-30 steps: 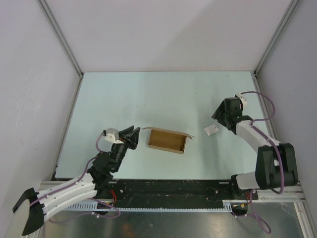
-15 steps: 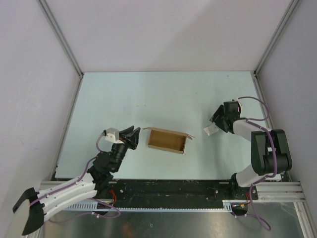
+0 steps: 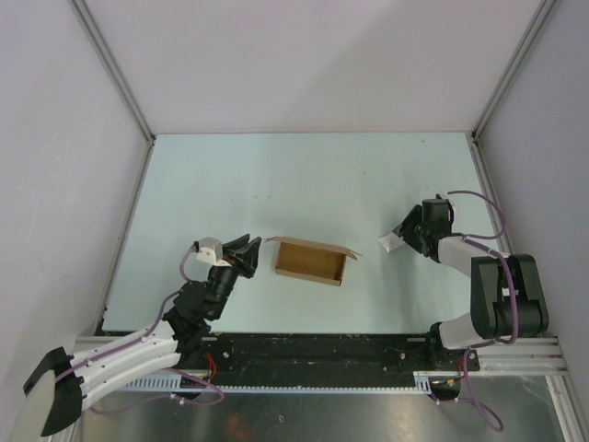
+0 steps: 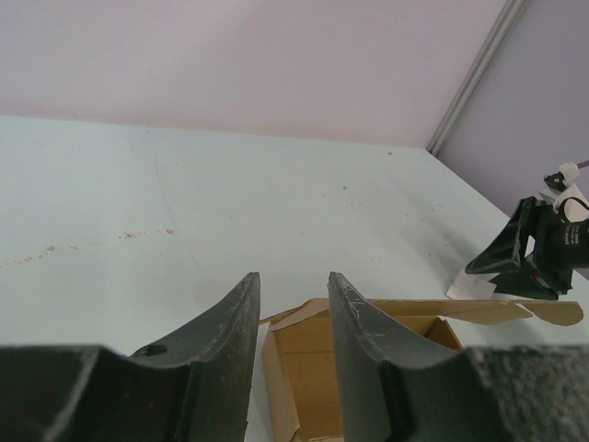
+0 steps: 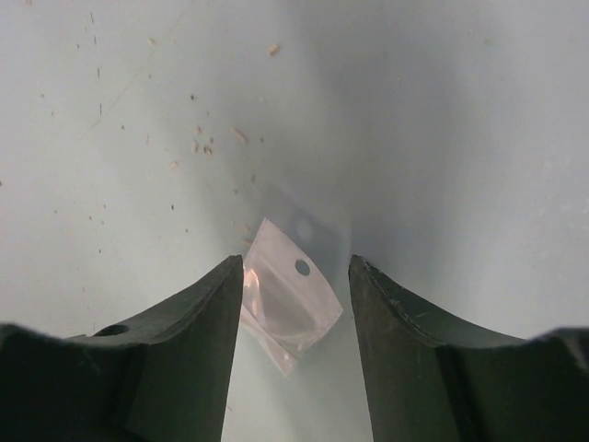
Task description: Fold the paper box
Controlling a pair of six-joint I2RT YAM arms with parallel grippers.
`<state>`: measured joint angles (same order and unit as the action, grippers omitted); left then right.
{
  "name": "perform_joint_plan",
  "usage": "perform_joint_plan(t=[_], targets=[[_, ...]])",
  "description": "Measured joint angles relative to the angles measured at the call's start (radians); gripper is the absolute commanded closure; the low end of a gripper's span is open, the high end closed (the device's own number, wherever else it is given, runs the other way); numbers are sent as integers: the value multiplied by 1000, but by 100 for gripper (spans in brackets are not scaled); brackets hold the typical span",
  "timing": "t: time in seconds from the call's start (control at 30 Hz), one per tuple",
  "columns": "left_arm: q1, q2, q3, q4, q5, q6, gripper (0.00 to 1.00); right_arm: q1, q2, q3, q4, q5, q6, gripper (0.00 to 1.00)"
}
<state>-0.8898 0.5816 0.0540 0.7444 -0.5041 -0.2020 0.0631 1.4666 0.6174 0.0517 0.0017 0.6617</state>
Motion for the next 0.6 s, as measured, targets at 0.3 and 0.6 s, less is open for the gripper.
perform_joint_plan(t=[0.3,0.6], targets=[[0,4,0,0,0,0,59,0,-64,-66,-3,-38,1,65],[0,14,0,0,-3,0,59,0,-25,-69,47,-61,1,85]])
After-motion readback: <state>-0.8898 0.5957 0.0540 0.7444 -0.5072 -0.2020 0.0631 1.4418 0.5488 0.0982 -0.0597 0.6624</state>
